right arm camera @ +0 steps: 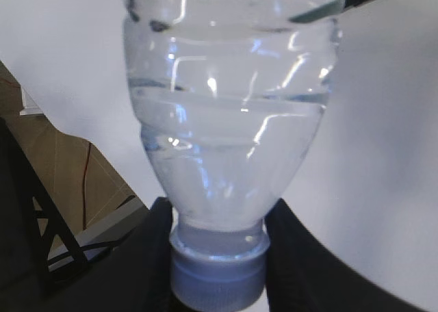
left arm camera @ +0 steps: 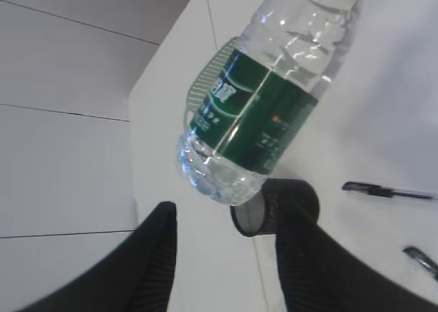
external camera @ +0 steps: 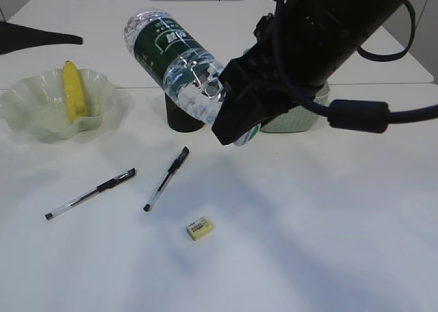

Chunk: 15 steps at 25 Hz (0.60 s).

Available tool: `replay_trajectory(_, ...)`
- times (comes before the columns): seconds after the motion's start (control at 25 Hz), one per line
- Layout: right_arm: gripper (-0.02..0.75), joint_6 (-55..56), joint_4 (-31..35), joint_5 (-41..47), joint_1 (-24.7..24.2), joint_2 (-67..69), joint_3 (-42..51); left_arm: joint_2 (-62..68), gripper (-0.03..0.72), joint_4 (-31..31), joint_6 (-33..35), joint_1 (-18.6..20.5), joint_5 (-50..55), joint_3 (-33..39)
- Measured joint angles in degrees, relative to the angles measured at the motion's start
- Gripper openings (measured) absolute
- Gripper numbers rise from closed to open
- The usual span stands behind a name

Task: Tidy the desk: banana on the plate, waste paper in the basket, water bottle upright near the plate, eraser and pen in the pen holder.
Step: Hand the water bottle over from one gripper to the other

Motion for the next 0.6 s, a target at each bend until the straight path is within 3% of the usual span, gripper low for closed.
replay_trajectory(0.24,0.244,-0.11,1.77,0.0,0.0,0.0,0.0,4.01,0.338,0.0,4.36,-5.12,-4.08,0.0)
replay_trajectory(0.44,0.244,-0.61,2.79,0.7,0.0,0.0,0.0,5.27,0.349,0.0,10.47,-7.18,-7.73,0.13)
replay_trajectory(0.52,0.244,-0.71,2.92,0.94,0.0,0.0,0.0,5.41,0.409,-0.34,11.0,-7.27,-8.27,0.13)
replay_trajectory(0.6,0.244,-0.71,3.16,1.02,0.0,0.0,0.0,5.54,0.518,-1.49,11.25,-7.27,-8.27,0.13)
